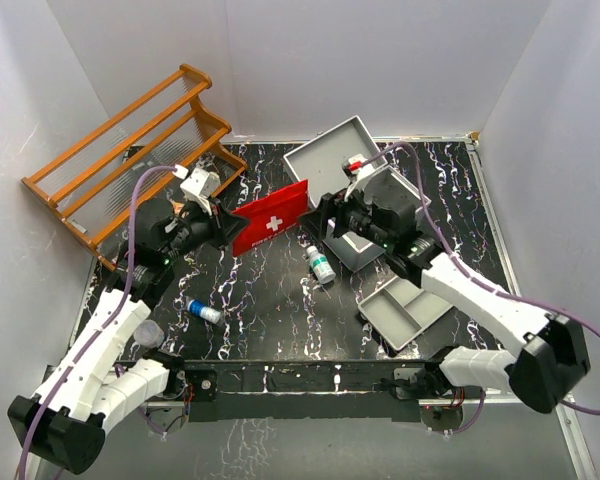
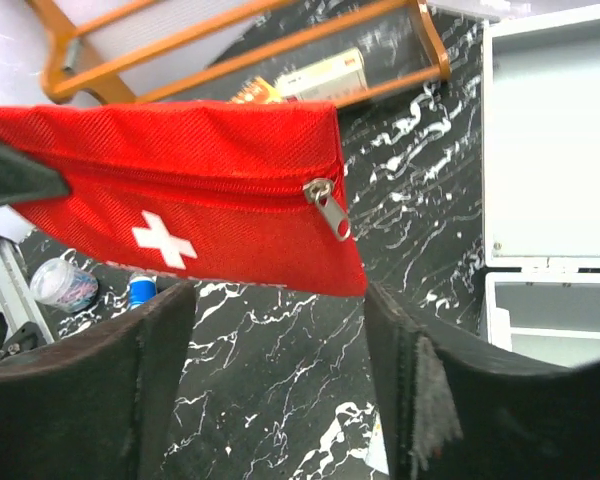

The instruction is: Organize the medicine kit

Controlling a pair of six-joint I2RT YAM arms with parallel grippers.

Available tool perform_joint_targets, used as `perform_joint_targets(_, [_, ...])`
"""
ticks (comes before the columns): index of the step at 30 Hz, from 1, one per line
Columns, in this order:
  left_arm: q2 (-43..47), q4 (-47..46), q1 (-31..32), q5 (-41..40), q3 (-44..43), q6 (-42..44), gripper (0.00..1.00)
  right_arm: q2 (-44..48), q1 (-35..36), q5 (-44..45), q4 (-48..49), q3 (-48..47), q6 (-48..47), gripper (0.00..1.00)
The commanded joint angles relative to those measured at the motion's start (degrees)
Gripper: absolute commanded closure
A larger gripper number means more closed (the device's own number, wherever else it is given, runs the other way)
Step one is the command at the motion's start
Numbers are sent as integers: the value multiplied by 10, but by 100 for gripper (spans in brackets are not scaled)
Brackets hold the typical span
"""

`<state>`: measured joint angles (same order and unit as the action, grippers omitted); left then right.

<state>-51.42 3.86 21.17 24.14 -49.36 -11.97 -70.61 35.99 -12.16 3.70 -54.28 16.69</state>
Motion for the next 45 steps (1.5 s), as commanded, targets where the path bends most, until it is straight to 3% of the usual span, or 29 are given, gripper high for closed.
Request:
perform_joint_targets(1, [29,-21,-1,35,-46,-21,100,63,-2,-15,50,17,-4,28])
perform_joint_targets(5, [46,-48,-1,74,-58,-29,100,113,-3,-17,72,21,10,15])
perform_joint_targets(10, [70,-98,-1,147,-69,-44,100,167,-2,-24,110,12,19,9])
perform_joint_targets(17, [96,-186,-1,177,-85,-119,100,209,-2,-55,143,4,41,8])
perform_joint_targets(22, [90,-232,-1,199,-118,-186,100,210,-2,-137,138,-59,39,9])
perform_joint_targets(26, [85,-242,0,194,-138,-205,100,201,-2,-224,129,-97,39,15])
perform_joint_targets(32, [86,-263,-1,164,-138,-237,100,196,-2,-292,189,-104,89,33])
perform_joint_targets(35, [82,-271,-1,164,-137,-250,100,185,-3,-304,206,-111,105,40])
perform_joint_targets(45, [81,-267,-1,156,-131,-252,100,164,-3,-280,276,-99,158,50])
